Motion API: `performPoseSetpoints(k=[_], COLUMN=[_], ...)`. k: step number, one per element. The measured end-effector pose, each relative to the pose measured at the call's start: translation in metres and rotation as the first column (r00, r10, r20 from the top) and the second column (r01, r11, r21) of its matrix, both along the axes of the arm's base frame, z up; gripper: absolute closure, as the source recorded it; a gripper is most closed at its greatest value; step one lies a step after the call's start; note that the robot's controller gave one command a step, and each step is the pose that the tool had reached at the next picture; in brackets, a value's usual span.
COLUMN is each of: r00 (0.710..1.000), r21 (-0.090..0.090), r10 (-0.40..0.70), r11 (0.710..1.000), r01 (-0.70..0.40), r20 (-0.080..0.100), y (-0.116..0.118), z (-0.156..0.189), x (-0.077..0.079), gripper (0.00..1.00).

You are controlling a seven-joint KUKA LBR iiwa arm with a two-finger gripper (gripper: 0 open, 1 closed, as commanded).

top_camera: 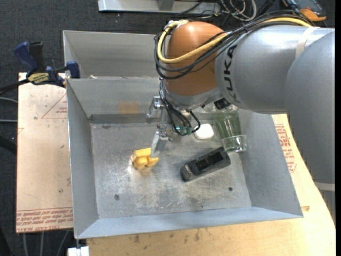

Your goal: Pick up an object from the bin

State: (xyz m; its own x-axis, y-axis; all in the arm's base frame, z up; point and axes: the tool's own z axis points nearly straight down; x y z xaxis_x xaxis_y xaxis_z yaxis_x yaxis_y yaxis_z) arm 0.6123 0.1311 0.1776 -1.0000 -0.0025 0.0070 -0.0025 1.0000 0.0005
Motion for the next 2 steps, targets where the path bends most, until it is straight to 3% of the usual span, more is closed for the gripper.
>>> performPoseSetpoints(k=[1, 2], r00=[1.000, 0.999], r21=[0.001, 0.001], r10=[-0.002, 0.042], r11=[1.000, 0.999], r01=[0.002, -0.042], r20=[0.008, 0.013], y=[-0.001, 0.010], z=[0.005, -0.057], x=[0.002, -0.008], gripper=[0.00, 0.00])
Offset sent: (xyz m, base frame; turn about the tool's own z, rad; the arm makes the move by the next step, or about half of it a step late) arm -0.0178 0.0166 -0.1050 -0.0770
